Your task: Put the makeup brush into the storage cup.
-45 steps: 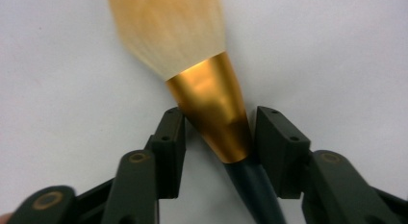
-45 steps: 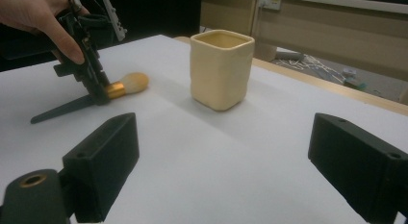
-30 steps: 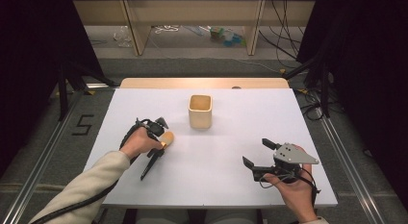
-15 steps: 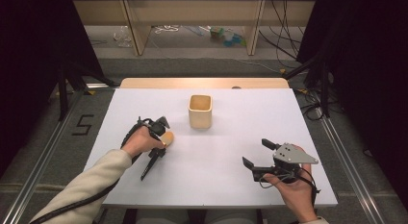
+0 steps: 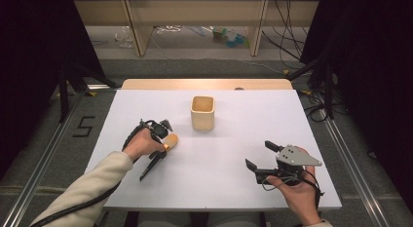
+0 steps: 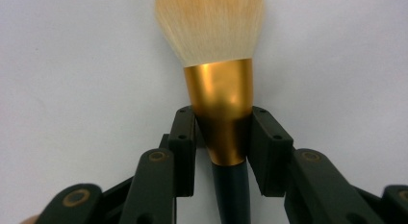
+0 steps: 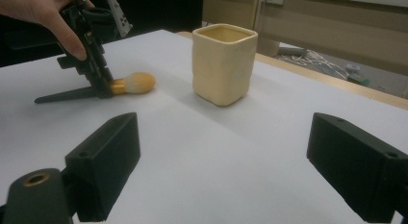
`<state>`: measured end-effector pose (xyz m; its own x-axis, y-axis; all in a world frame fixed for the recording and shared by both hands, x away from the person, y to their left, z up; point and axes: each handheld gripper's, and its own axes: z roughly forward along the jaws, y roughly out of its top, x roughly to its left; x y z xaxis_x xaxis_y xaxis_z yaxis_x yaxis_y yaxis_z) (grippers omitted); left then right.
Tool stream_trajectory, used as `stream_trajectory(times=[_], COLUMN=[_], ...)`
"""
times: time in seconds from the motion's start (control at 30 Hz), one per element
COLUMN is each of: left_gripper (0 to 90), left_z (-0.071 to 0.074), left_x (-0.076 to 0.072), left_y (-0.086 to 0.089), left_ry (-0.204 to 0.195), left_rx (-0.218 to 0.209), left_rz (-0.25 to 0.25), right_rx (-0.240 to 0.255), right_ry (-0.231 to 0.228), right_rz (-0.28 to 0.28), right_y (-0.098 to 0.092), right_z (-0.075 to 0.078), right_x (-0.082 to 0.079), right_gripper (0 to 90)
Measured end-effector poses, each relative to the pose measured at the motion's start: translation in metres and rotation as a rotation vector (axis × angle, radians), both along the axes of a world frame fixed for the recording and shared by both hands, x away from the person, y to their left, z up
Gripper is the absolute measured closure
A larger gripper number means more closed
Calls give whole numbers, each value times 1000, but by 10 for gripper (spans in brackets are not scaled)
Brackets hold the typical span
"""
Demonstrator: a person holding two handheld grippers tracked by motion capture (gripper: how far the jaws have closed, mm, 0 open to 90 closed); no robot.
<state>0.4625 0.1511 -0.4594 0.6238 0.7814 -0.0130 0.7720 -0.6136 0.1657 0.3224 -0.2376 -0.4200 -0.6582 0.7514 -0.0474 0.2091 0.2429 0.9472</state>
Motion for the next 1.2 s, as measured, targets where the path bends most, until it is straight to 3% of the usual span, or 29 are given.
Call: stream_trajectory(times=[0.4,0.47,0.5,0.53,0.6,0.63,0.7,0.77,0.8,0.87,1.0,1.07,1.2], left_gripper=[656,656,656,656,656,656,656,656,656,656,656,657,657], left_z=[0,1,0,0,2,3,5,6,7,9,13,14,20], left_x=[-4,-2,-5,-6,-6,-7,-7,-9,-8,-10,-12,-15,-17], left_y=[4,7,6,7,10,10,13,12,14,15,18,17,20], left_ry=[-24,-31,-32,-41,-57,-53,-75,-91,-98,-110,-129,-151,-184], left_rx=[-36,-22,-41,-51,-48,-56,-59,-91,-82,-104,-119,-142,-148], left_rz=[-6,-64,-24,-16,-48,-33,-54,-14,-40,-21,-31,-5,-16], right_rx=[2,-2,4,6,8,6,3,4,3,3,3,2,2], right_ry=[6,2,5,3,3,3,7,5,5,7,7,7,7], right_rz=[-1,-1,4,6,5,4,3,0,-1,2,2,2,1], right_y=[0,0,0,0,0,0,-1,-1,0,-1,-1,-1,-1], right_z=[0,0,-1,-1,-1,-1,0,0,0,0,0,0,0], right_x=[0,0,1,1,1,1,1,1,1,1,1,1,1], right_gripper=[129,129,129,129,130,130,130,130,130,130,130,130,130])
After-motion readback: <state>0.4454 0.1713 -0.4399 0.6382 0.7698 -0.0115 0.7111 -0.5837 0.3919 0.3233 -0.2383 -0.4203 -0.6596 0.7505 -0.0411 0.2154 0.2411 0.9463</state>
